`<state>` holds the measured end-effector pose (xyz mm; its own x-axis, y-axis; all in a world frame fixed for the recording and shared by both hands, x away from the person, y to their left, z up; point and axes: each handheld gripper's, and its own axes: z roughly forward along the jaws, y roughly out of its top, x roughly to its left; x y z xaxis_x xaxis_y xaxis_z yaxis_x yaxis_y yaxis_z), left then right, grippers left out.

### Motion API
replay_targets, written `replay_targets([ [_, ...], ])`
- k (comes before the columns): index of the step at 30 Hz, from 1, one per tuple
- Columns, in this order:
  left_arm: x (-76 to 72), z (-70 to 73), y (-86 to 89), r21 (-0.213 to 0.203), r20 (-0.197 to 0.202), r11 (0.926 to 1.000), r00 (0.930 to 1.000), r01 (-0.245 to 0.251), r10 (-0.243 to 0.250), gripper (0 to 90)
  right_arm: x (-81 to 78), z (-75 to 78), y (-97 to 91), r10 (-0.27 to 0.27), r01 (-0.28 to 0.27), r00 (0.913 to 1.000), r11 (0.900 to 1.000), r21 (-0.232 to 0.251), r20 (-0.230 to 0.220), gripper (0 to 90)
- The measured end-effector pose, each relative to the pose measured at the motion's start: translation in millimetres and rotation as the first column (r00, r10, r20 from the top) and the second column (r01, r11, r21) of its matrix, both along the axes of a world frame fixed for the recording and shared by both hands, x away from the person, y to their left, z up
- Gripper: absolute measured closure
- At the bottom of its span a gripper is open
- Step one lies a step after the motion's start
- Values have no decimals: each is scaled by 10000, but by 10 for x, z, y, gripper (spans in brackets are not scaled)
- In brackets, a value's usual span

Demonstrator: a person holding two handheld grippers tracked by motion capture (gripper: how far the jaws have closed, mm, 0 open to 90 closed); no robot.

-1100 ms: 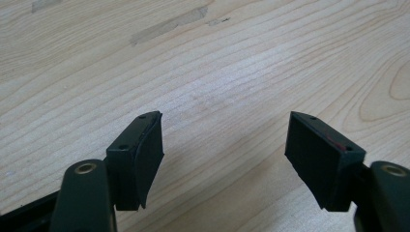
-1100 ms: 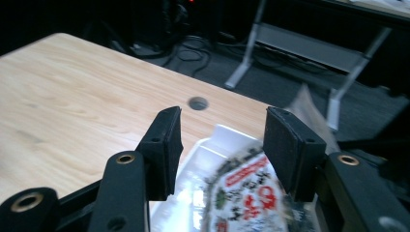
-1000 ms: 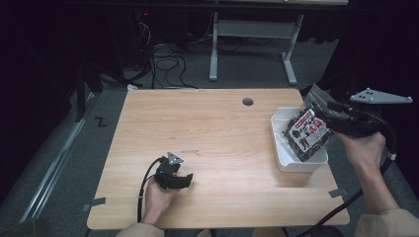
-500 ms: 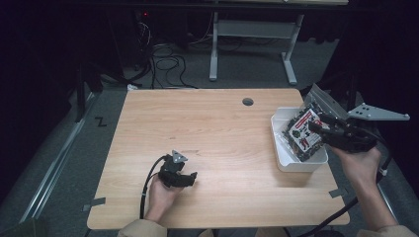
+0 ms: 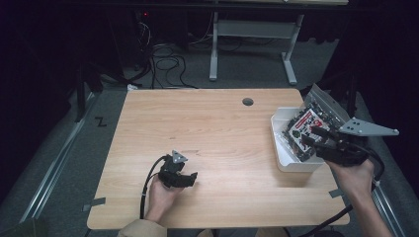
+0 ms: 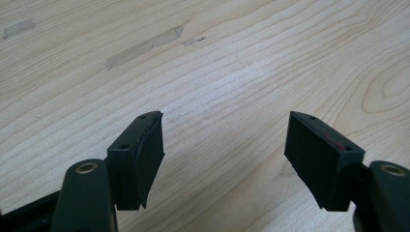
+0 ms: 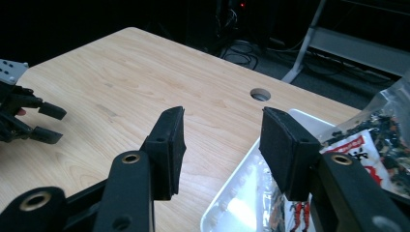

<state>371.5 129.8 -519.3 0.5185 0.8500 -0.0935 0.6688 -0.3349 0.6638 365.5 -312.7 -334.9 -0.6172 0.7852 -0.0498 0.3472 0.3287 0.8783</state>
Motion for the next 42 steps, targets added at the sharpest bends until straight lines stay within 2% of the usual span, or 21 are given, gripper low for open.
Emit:
replay_targets([
  [9,-8,-2,2,36,-16,10000,10000,33,-33,305,-122,-81,64,452,-453,9990,9987,234,26,511],
  [12,-9,-1,16,-33,-4,10000,10000,-33,33,305,-160,-113,73,443,-448,9988,9987,226,211,500],
  [18,-11,-1,14,25,-10,10000,10000,-6,7,305,-197,-188,100,591,-592,9982,9978,299,55,486],
  [21,-12,-2,21,-15,-23,10000,10000,-40,40,305,-233,-235,125,714,-717,9974,9970,293,115,469],
  [30,-16,-3,24,-42,-24,9999,10000,-95,95,304,-308,-351,192,924,-920,9956,9953,316,-127,439],
  [42,-9,-12,35,-65,-69,9999,9999,-93,92,304,-291,-537,362,1347,-1333,9896,9906,294,-512,427],
])
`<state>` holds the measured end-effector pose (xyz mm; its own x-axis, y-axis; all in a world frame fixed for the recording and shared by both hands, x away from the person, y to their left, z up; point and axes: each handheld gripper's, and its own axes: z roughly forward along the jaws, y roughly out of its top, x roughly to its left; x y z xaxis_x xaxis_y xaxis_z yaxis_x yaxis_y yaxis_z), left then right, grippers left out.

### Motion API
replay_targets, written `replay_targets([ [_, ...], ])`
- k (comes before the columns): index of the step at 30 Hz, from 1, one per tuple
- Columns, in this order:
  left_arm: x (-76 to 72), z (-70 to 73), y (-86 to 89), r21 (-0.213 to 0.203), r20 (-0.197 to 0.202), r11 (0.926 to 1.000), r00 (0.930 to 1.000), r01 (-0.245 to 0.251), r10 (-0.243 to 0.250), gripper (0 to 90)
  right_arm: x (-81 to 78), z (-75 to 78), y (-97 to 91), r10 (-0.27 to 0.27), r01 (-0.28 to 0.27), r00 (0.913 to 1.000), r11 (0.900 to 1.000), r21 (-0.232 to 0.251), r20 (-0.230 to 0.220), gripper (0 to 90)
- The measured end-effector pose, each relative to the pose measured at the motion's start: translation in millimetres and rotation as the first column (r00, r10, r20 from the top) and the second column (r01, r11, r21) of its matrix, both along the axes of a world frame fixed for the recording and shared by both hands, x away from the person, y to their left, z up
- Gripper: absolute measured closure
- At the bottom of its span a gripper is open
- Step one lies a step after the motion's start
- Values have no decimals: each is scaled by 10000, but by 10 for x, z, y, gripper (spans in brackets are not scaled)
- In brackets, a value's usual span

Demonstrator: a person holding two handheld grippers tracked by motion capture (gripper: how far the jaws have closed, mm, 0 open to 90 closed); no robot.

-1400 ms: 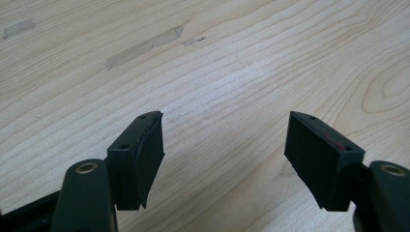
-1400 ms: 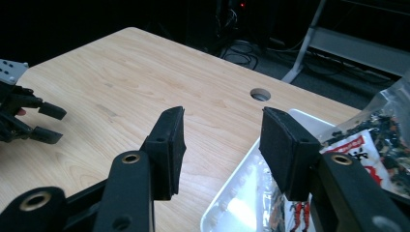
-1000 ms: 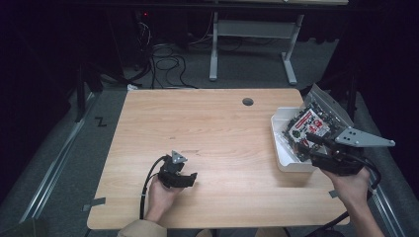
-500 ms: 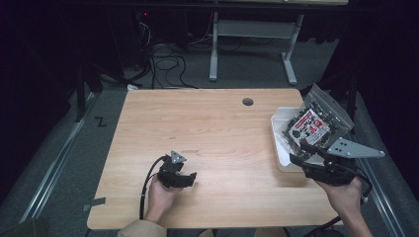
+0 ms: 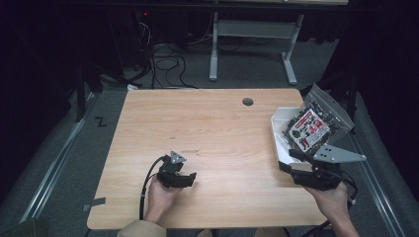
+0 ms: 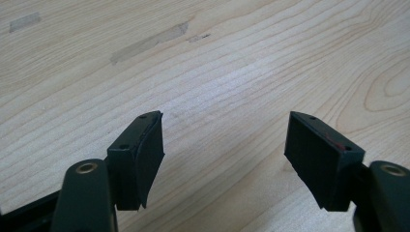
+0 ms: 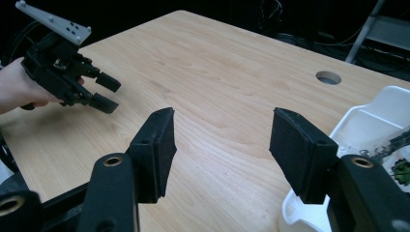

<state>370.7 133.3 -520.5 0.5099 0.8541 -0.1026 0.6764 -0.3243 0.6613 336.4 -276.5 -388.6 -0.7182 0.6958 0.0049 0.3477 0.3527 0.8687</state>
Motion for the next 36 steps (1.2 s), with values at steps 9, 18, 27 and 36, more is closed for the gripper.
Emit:
replay_targets([
  [9,-6,1,-2,2,6,10000,10000,37,-37,304,23,-144,165,353,-354,9992,9994,-14,-212,450],
  [18,-9,1,-7,28,21,10000,10000,67,-67,305,74,-229,307,561,-564,9979,9984,-91,-330,459],
  [27,-11,1,-9,49,30,10000,10000,70,-70,305,165,-306,420,585,-595,9964,9981,-150,-617,465],
  [36,-13,2,-6,45,40,10000,10000,61,-62,305,303,-383,504,486,-536,9952,9969,-582,-844,470],
])
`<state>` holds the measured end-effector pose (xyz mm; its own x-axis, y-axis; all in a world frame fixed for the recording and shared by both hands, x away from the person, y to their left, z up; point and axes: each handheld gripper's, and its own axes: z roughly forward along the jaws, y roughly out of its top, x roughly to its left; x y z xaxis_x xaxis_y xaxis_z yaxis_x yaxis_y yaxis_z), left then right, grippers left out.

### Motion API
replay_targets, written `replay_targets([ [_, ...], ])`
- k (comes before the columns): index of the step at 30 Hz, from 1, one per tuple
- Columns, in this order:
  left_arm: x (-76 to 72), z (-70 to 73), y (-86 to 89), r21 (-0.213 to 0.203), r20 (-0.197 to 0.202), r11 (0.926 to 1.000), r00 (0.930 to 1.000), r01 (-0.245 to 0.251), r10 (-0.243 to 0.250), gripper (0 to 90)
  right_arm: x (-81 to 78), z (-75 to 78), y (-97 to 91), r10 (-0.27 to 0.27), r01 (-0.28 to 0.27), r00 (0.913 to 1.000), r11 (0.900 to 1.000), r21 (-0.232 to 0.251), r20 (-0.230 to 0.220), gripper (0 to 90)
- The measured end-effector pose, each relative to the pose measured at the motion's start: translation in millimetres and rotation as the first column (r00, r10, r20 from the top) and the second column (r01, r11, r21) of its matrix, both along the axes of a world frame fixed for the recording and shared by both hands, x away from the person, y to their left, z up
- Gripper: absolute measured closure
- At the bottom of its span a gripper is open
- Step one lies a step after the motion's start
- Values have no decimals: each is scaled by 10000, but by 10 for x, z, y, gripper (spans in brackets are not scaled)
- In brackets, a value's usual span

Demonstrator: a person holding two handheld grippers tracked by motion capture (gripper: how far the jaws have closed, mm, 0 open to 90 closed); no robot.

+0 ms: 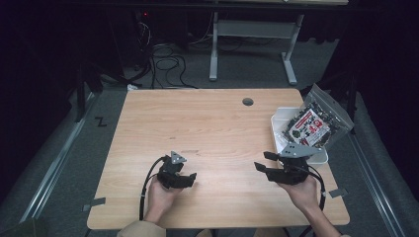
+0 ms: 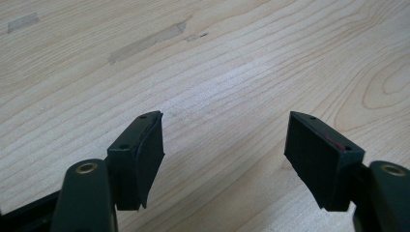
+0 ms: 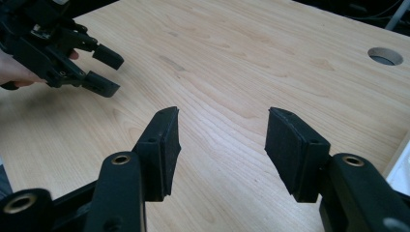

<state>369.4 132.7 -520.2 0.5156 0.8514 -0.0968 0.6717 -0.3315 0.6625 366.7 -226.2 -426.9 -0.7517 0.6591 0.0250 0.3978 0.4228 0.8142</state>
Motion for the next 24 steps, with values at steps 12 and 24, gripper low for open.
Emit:
replay_targets([
  [12,1,-9,-6,35,-66,10000,10000,23,-23,305,171,-117,20,-301,304,9991,9995,98,-283,474],
  [24,1,-7,-11,-97,-78,9999,9999,72,-73,305,282,-257,83,-531,540,9966,9985,126,-624,475],
])
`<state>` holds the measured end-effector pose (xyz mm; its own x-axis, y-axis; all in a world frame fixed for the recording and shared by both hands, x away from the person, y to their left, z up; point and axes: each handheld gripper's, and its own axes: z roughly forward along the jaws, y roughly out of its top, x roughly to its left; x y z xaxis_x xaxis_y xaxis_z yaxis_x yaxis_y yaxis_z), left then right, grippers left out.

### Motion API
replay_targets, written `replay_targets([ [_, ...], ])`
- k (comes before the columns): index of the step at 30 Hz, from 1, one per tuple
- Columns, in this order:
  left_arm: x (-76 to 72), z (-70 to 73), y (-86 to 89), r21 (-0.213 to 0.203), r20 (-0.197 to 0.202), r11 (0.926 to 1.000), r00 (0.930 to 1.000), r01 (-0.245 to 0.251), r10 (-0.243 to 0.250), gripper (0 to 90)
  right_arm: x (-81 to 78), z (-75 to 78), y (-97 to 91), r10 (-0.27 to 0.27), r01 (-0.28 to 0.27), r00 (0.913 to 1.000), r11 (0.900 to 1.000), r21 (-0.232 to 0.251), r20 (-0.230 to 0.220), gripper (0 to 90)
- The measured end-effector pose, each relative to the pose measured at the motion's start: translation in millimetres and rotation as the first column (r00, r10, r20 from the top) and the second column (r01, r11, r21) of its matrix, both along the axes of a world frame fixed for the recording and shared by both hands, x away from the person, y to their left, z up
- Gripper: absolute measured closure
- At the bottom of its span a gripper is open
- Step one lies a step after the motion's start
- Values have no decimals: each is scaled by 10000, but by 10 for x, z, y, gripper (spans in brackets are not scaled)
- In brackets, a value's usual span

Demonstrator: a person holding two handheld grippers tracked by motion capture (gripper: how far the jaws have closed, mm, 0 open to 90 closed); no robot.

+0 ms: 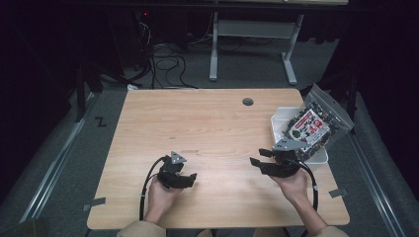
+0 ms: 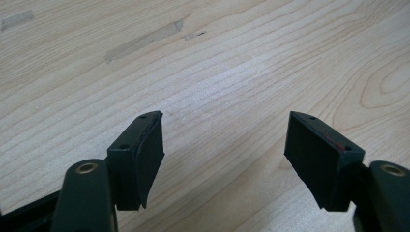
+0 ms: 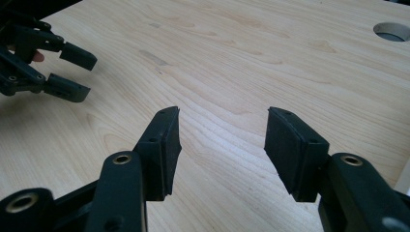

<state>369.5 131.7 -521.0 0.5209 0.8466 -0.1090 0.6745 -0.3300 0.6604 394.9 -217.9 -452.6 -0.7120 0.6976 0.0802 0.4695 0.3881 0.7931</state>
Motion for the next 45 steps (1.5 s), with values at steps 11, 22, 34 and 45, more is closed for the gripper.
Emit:
replay_targets([
  [11,-4,-3,-22,28,-31,9999,9999,121,-121,305,72,-128,65,-144,140,9997,9997,-194,-207,477],
  [22,-9,6,-18,30,56,10000,10000,62,-62,306,125,-279,142,-176,156,9989,9988,-458,-440,478],
  [34,-17,-2,-71,-106,-64,9996,9996,272,-273,306,124,-378,205,26,-63,9979,9983,-576,-642,476],
  [45,-28,-12,-132,-3,-86,9990,9989,453,-453,306,80,-459,204,83,-136,9951,9985,-530,-987,475],
])
